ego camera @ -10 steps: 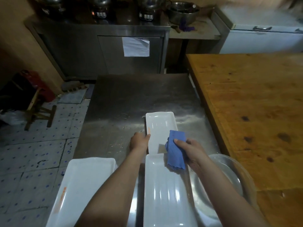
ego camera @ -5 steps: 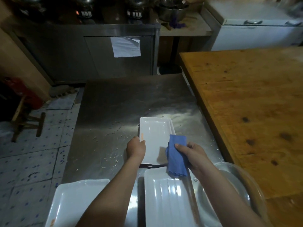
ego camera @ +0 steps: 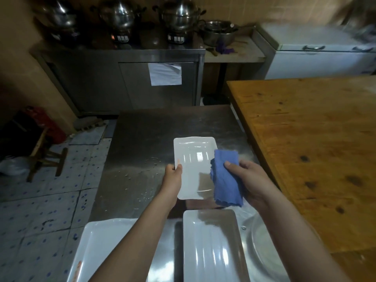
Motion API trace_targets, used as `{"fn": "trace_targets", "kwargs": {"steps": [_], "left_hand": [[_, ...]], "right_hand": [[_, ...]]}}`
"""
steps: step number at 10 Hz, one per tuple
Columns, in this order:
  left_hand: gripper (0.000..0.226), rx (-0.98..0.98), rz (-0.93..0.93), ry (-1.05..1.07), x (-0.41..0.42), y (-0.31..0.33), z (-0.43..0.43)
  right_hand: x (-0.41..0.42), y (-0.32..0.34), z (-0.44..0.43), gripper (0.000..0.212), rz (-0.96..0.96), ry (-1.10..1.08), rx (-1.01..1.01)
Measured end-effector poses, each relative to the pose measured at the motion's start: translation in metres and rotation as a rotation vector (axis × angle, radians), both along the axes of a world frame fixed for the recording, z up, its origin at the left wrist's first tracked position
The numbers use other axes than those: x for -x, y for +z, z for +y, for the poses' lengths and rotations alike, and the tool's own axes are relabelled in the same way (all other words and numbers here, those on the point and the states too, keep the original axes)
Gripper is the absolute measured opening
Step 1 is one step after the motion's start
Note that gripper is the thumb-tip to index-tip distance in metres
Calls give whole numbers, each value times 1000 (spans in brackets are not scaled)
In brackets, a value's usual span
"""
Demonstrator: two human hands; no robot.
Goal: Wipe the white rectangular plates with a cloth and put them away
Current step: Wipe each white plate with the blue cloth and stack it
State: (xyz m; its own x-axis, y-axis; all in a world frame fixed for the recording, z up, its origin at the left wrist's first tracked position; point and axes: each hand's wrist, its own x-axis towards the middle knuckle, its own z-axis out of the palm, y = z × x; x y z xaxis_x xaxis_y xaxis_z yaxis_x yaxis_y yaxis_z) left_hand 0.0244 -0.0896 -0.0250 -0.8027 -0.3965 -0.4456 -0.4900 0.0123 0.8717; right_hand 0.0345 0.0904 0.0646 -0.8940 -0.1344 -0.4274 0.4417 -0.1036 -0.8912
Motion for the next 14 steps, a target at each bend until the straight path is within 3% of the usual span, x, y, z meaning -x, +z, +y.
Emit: {"fn": "trace_targets", "kwargs": {"steps": [1,2,3,4,5,6,7,8,11,12,14], "left_hand": [[25,-220,-2,-10,-18,24,12],[36,-432,-26,29,-45,39,26],[29,-330,1,15,-75,66,42],[32,-298,88,28,-86,71,50],[38,-434,134,64,-95,73,59],[37,-490,201,94,-107,79,70],[32,-463,249,102,-116,80,83],[34,-360,276,126,-125,84,95],[36,-291,266,155,-148,88,114],[36,-294,292,202,-152,92,109],[41,-237,266,173,-156,96,122]], "right_hand": [[-9,20,-17,7,-2,151,34],[-24,22,-35,3,68,202,-56],[-36,13,-38,16,340,213,-462],[-50,8,-27,56,601,199,-853],[-65,8,-14,59,800,260,-1118],[-76,7,-4,49,891,506,-1195],[-91,3,2,52,914,649,-1204],[-90,1,4,53,961,638,-1174],[-29,11,21,56,990,485,-1563],[-50,4,44,56,927,488,-1487],[-107,-2,27,59,1031,621,-1222]]}}
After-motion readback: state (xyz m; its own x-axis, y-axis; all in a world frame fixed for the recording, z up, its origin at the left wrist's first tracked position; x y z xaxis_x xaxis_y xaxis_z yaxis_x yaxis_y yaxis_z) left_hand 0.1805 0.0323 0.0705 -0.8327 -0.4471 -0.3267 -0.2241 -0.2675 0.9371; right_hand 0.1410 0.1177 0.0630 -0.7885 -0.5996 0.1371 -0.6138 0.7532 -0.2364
